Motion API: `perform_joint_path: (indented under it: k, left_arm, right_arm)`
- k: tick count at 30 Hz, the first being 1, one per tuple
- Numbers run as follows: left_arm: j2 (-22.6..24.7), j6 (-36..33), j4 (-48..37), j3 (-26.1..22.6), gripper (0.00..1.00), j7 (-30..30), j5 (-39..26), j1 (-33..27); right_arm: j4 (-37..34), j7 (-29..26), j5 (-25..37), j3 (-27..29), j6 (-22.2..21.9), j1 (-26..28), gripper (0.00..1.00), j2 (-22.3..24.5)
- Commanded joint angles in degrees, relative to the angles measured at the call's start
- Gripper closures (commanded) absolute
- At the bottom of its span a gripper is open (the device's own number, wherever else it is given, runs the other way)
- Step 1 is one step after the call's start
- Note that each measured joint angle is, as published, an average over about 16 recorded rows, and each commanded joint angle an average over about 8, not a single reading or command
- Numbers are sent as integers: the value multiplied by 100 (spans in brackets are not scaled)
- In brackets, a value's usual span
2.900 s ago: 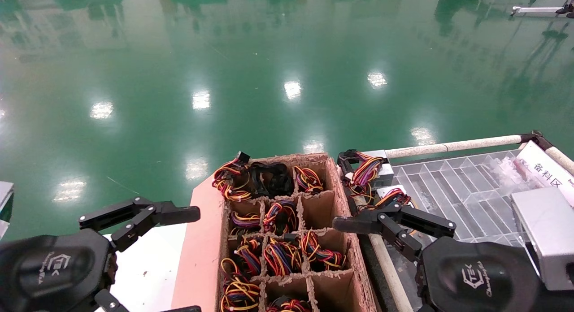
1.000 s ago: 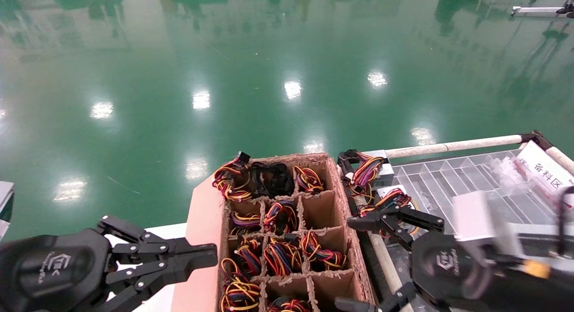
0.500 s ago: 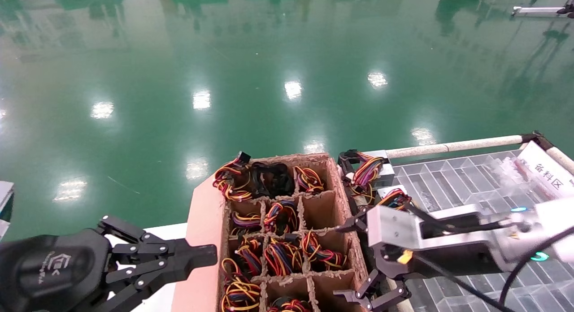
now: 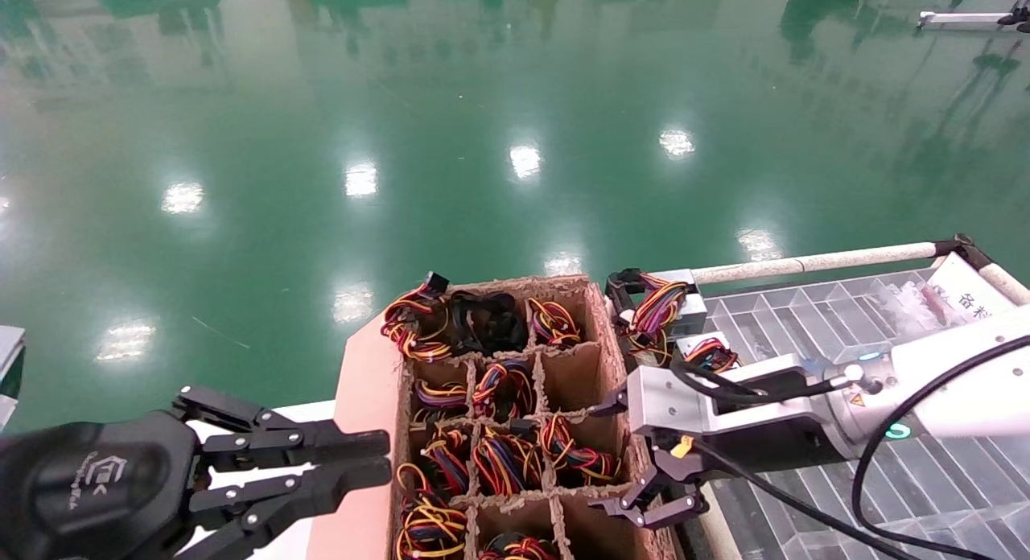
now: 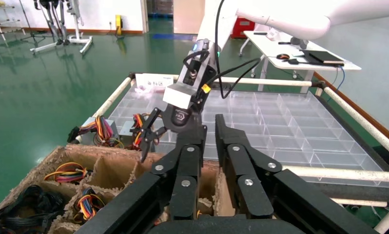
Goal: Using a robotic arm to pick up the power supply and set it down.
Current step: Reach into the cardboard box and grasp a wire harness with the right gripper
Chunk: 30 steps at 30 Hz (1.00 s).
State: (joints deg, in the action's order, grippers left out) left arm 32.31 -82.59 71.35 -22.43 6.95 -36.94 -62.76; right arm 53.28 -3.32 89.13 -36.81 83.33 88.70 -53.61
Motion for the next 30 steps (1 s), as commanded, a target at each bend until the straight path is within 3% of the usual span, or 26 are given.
perform_joint_path:
  k: [1,15,30]
  left_arm:
    - [0,0,0,0,0,0,0,0]
    - [0,0,0,0,0,0,0,0]
    - [0,0,0,0,0,0,0,0]
  right_arm:
    - [-79,51,45,-25,-29,13,100,-58]
    - [-665,405,81,-69,-89,102,100,-323]
    - [-812,398,125,-102,-44,142,100,-332]
